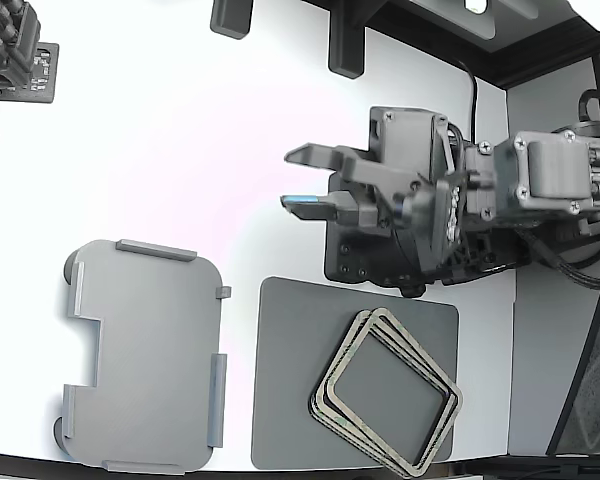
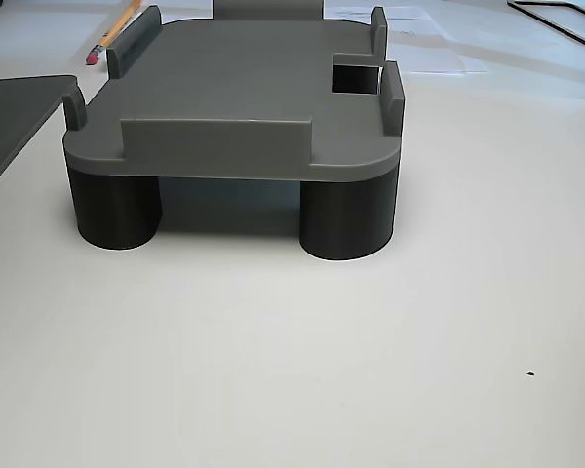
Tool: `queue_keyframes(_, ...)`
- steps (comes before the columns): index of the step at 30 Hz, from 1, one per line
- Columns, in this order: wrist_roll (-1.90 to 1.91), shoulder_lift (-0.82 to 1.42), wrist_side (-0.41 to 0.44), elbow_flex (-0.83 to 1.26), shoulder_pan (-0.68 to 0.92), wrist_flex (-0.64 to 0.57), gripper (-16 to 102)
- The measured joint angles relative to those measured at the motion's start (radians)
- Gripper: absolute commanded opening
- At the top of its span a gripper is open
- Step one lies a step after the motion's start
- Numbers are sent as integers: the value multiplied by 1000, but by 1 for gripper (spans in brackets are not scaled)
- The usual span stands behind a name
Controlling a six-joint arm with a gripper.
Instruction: Move top rectangular frame to the holder.
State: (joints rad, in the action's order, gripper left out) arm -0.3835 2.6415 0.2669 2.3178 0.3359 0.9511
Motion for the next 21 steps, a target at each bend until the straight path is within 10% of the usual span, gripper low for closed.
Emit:
queue_keyframes(7,-221,-261,14,-262,305,239,84)
queue_keyframes(21,-523,-499,-167,-485,742,548,65)
